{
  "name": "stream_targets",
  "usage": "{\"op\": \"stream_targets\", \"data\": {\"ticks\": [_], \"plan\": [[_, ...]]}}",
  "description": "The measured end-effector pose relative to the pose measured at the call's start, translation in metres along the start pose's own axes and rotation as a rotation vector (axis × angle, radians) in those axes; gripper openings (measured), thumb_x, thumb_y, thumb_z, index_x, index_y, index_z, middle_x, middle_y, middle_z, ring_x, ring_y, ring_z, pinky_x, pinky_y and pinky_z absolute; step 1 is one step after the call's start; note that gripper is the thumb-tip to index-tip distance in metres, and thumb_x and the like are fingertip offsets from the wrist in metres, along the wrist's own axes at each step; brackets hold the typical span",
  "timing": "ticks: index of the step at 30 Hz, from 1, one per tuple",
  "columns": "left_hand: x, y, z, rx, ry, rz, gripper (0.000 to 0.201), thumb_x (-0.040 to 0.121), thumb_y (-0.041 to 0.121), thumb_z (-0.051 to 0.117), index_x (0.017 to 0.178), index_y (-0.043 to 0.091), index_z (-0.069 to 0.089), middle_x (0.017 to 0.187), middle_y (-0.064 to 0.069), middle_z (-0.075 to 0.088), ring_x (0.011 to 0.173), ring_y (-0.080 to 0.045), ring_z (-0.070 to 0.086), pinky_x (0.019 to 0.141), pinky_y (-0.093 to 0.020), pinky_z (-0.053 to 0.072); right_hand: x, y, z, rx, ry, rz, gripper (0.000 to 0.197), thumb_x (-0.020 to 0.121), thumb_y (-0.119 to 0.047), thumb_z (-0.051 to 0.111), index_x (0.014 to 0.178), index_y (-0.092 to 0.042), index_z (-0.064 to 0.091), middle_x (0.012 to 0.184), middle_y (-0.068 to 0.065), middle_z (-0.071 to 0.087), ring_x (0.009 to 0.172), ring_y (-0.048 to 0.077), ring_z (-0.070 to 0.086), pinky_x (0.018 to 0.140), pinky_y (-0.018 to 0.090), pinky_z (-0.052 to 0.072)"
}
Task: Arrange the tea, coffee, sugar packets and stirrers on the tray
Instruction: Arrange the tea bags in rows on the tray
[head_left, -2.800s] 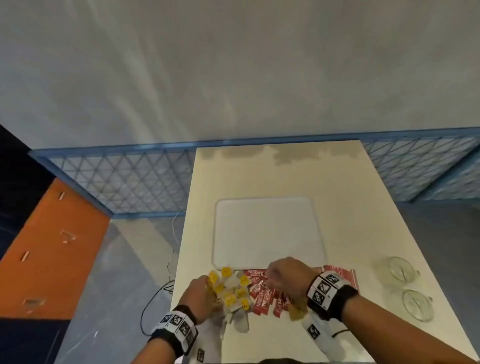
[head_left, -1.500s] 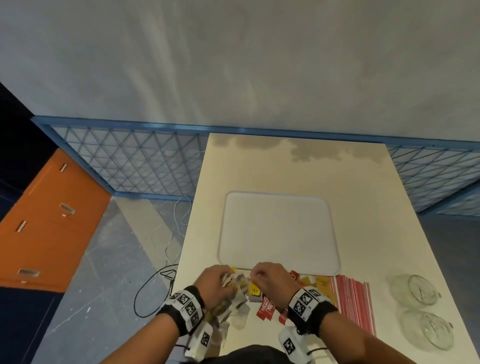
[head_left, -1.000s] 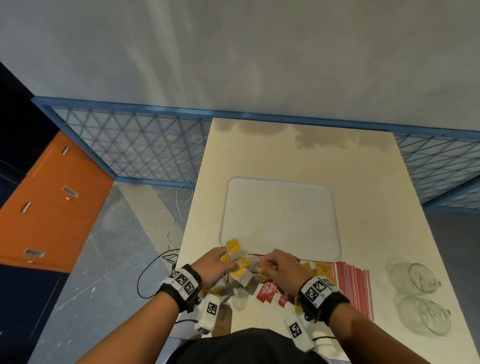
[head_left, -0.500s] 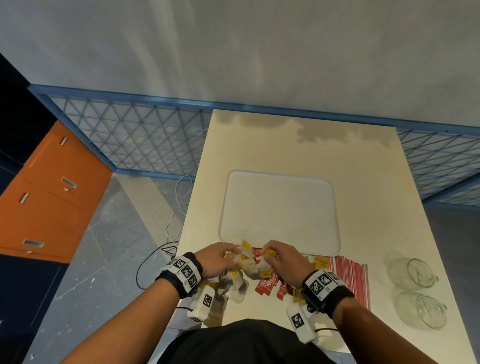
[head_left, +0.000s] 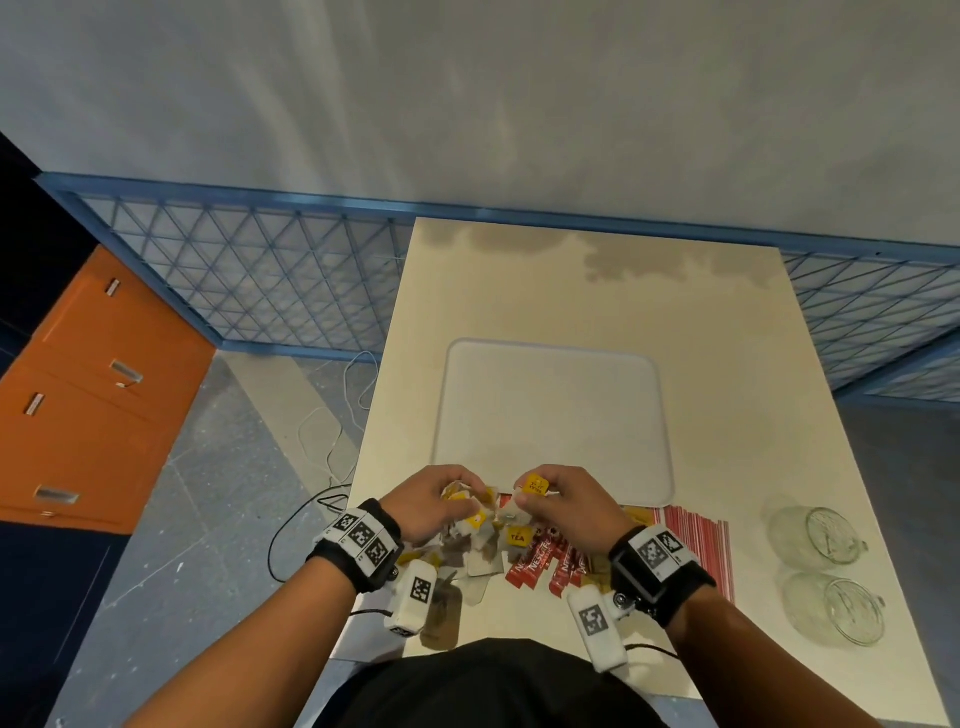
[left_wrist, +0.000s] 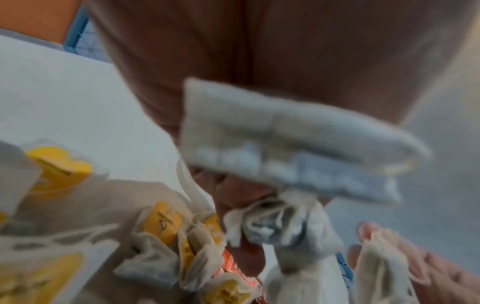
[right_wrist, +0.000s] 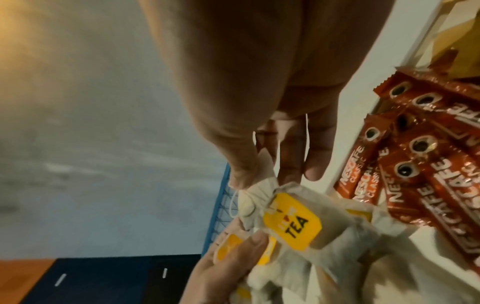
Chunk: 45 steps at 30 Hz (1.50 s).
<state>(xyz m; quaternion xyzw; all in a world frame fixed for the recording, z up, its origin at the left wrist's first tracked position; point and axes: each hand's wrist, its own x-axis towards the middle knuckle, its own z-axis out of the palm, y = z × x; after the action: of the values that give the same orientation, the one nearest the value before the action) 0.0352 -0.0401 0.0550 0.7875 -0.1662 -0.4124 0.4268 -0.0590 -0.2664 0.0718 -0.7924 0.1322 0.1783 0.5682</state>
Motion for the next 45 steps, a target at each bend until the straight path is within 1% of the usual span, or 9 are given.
{"op": "stream_targets", "data": {"ticks": [5, 9, 14, 18, 22, 27, 32, 39, 45], "plan": [[0.004, 0.004, 0.008, -0.083, 0.004, 0.028, 0.023, 0.092, 0.007, 0.062, 0.099, 0.027, 0.072, 0.093, 0.016, 0.069, 0.085, 0.007, 0.061, 0.078, -0.010, 0.044, 0.001, -0.013, 0.002, 0.190, -0.005, -0.002, 0.010, 0.097, -0.020, 0.069, 0.104, -0.013, 0.071, 0.081, -0.005, 0.068, 0.069, 0.010, 0.064, 0.069, 0.029, 0.054], [0.006, 0.010, 0.011, -0.133, -0.046, 0.019, 0.020, 0.095, 0.005, 0.059, 0.097, 0.020, 0.073, 0.085, 0.020, 0.071, 0.083, 0.005, 0.061, 0.078, -0.010, 0.042, 0.001, -0.023, 0.003, 0.391, 0.016, 0.037, 0.010, 0.100, -0.016, 0.063, 0.108, -0.012, 0.068, 0.090, 0.011, 0.066, 0.073, 0.015, 0.063, 0.068, 0.025, 0.056], [0.006, 0.015, 0.015, -0.311, -0.037, -0.005, 0.019, 0.097, 0.016, 0.063, 0.093, 0.029, 0.077, 0.100, 0.004, 0.076, 0.094, -0.010, 0.067, 0.092, -0.026, 0.050, 0.005, -0.028, 0.009, 0.664, 0.084, 0.082, 0.012, 0.100, -0.013, 0.061, 0.110, -0.009, 0.066, 0.097, 0.014, 0.069, 0.088, 0.027, 0.067, 0.089, 0.048, 0.055], [0.006, 0.023, 0.024, -0.434, -0.063, 0.004, 0.022, 0.098, 0.010, 0.060, 0.098, 0.022, 0.078, 0.112, 0.008, 0.075, 0.108, -0.003, 0.067, 0.085, -0.011, 0.048, 0.009, -0.042, 0.012, 0.884, 0.193, 0.155, 0.019, 0.102, -0.012, 0.058, 0.119, -0.003, 0.060, 0.095, 0.013, 0.067, 0.073, 0.020, 0.071, 0.064, 0.032, 0.060], [0.008, 0.025, 0.034, -0.527, -0.093, -0.006, 0.020, 0.099, 0.013, 0.060, 0.112, 0.002, 0.072, 0.112, -0.013, 0.074, 0.099, -0.021, 0.070, 0.088, -0.027, 0.054, 0.019, -0.043, 0.016, 0.879, 0.350, 0.206, 0.022, 0.103, -0.015, 0.059, 0.122, -0.004, 0.060, 0.100, 0.015, 0.068, 0.081, 0.018, 0.069, 0.059, 0.032, 0.059], [0.010, 0.025, 0.035, -0.597, -0.102, -0.009, 0.018, 0.091, 0.030, 0.069, 0.096, 0.015, 0.076, 0.103, -0.015, 0.074, 0.095, -0.026, 0.068, 0.097, -0.045, 0.051, 0.027, -0.034, 0.021, 0.635, 0.526, 0.141, 0.014, 0.100, -0.012, 0.061, 0.114, -0.010, 0.064, 0.106, 0.018, 0.073, 0.077, 0.014, 0.075, 0.065, 0.033, 0.060], [0.007, 0.033, 0.035, -0.565, -0.104, 0.015, 0.015, 0.097, 0.028, 0.064, 0.093, 0.018, 0.076, 0.102, -0.001, 0.075, 0.101, -0.012, 0.068, 0.093, -0.026, 0.050, 0.027, -0.030, 0.026, 0.575, 0.577, 0.116, 0.010, 0.097, -0.009, 0.065, 0.104, -0.015, 0.065, 0.101, 0.017, 0.073, 0.083, 0.028, 0.074, 0.065, 0.034, 0.062], [0.012, 0.034, 0.040, -0.542, -0.113, 0.022, 0.035, 0.087, 0.037, 0.076, 0.106, 0.008, 0.076, 0.111, -0.017, 0.074, 0.111, -0.034, 0.069, 0.105, -0.049, 0.049, 0.026, -0.032, 0.031, 0.612, 0.577, 0.125, 0.009, 0.098, -0.010, 0.063, 0.106, -0.014, 0.064, 0.100, 0.013, 0.076, 0.088, 0.018, 0.076, 0.074, 0.040, 0.064], [0.010, 0.031, 0.036, -0.503, -0.085, 0.017, 0.013, 0.093, 0.024, 0.071, 0.096, 0.014, 0.078, 0.100, -0.009, 0.077, 0.094, -0.023, 0.072, 0.095, -0.039, 0.052, 0.023, -0.035, 0.019, 0.712, 0.519, 0.103, 0.015, 0.098, -0.006, 0.064, 0.112, -0.006, 0.067, 0.097, 0.015, 0.076, 0.078, 0.017, 0.075, 0.059, 0.022, 0.056]]}}
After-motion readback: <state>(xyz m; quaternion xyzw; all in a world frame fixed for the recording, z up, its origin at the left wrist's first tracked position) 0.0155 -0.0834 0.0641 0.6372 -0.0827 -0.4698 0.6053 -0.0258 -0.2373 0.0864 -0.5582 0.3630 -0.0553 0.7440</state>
